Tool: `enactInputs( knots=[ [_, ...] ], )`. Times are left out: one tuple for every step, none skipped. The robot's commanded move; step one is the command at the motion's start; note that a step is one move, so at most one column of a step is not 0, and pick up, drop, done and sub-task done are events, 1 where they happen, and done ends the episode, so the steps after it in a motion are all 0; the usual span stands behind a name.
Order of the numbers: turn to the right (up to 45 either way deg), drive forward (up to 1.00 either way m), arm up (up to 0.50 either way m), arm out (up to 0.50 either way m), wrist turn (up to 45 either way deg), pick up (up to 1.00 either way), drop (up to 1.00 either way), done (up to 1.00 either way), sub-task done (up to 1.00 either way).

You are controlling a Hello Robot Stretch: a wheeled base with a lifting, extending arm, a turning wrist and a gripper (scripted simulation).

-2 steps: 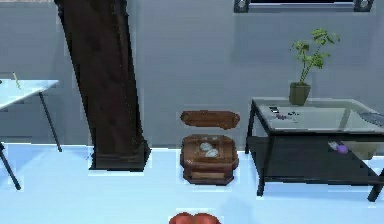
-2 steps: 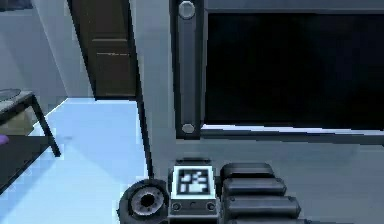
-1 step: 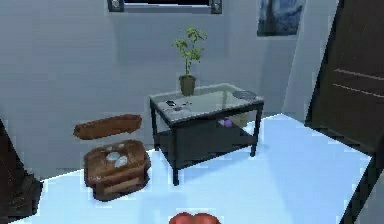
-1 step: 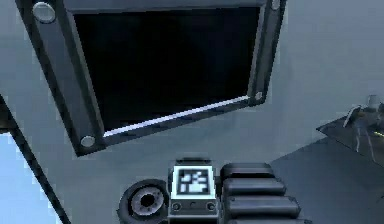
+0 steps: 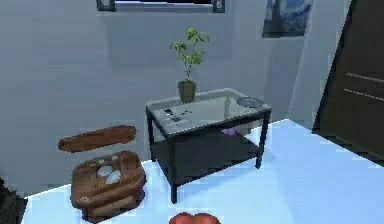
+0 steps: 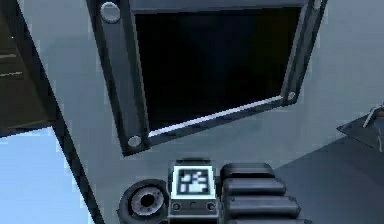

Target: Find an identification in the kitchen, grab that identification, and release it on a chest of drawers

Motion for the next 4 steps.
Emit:
enactInputs(
  knots=[
    [27.0,0.00,0.00,0.00,0.0,0.00,0.00,0.00,0.00],
    [0.0,0.80,0.00,0.00,0.0,0.00,0.00,0.00,0.00],
    [36.0,0.00,0.00,0.00,0.0,0.00,0.00,0.00,0.00],
    [0.0,0.50,0.00,0.00,0.0,0.00,0.00,0.00,0.00]
  ],
)
